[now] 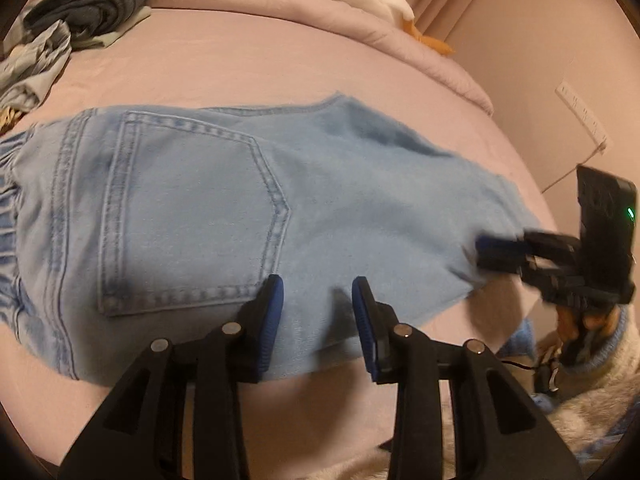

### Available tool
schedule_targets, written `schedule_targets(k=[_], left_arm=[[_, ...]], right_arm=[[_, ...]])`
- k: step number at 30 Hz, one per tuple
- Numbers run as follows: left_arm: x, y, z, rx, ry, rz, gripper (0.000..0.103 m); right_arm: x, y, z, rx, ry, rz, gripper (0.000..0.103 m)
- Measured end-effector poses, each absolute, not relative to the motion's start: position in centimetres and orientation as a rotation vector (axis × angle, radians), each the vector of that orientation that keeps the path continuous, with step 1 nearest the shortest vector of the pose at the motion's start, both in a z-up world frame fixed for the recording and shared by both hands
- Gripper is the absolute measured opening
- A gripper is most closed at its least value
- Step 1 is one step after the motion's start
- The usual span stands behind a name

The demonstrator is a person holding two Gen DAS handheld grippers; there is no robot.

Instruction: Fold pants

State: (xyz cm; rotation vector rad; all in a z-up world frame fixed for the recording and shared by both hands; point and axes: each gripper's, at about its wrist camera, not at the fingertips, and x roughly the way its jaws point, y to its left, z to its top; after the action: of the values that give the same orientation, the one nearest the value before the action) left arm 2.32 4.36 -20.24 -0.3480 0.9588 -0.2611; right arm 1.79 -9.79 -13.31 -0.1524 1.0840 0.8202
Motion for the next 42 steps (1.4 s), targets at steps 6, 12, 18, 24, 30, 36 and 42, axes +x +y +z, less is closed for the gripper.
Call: schedule_targets(k=[6, 12, 18, 24, 30, 36, 42], left_arm=[[3.2, 5.0, -18.3, -0.359, 0.882, -0.219, 0.040], [5.5, 7.6, -18.1, -0.357, 0.851, -0.106, 0.040], [6.0, 10.0, -18.3, -0.350, 0.845, -0.038, 0.036], [6.7, 9.8, -18.7, -0.326, 0.860, -0.023, 0.033], [7.4, 9.6, -19.1, -0.284, 0.882, -0.001, 0.034], [6.6, 8.8, -18.0, -0.251, 0.882, 0.021, 0.041], [5.4, 4.1, -17.9, -0.111, 0.880, -0.125, 0.045]], right_arm=[[7.2, -9.2, -10.3, -0.081, 0.970, 0.788, 0.030], [12.0, -5.8, -10.6, -0.075, 0.948, 0.855, 0.034], [14.2, -2.4, -12.6, -0.221, 1.042, 0.918, 0.038], [15.0, -0.6, -13.0, -0.363, 1.079, 1.006, 0.004], [17.7, 0.1, -14.2, -0.316, 1.135, 0.966, 0.003], [18.7, -4.8, -11.6, -0.144, 1.054, 0.822, 0.009], [15.8, -11.7, -9.3, -0.069, 0.996, 0.783, 0.009]])
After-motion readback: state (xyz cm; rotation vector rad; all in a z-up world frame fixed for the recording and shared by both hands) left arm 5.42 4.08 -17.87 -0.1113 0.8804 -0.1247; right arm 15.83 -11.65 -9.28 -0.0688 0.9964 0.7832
